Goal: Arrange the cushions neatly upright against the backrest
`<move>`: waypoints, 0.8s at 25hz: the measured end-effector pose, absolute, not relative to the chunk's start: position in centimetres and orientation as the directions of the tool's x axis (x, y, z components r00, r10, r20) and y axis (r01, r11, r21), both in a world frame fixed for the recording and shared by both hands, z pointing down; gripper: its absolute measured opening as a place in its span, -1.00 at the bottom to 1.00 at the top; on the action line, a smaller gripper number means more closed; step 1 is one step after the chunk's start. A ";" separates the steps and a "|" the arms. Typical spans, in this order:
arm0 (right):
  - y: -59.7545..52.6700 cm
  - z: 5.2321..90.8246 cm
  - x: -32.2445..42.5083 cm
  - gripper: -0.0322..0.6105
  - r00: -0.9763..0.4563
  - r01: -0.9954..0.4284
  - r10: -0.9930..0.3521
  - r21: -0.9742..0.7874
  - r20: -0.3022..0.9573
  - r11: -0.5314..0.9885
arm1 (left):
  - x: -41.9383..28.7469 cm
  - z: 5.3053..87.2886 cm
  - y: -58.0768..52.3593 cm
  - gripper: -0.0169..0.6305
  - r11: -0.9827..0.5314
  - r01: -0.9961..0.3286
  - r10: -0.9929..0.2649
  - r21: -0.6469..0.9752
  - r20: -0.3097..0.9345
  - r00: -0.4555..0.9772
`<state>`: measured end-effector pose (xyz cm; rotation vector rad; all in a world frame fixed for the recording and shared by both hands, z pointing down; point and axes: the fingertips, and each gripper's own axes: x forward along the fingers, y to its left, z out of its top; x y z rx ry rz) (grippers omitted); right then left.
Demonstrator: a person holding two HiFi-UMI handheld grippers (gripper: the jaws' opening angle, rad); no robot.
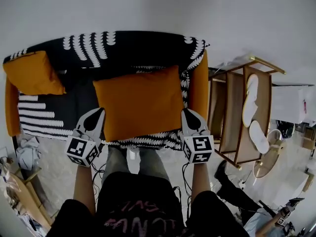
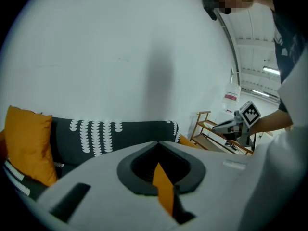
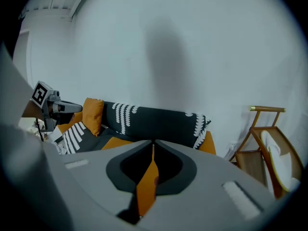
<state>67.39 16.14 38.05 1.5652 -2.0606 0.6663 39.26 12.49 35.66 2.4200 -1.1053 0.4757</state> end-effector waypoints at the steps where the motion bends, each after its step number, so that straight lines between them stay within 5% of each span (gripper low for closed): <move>1: 15.8 38.4 67.6 -0.83 -0.252 -0.966 -0.738 -0.115 0.626 0.232 | 39.2 35.9 12.5 -0.94 -0.576 -0.782 -0.630 0.239 0.480 0.611; 20: 10.8 51.4 69.1 -0.72 -0.314 -0.933 -0.594 -0.124 0.741 0.339 | 36.0 48.4 11.3 -0.86 -0.385 -0.882 -0.642 0.271 0.608 0.467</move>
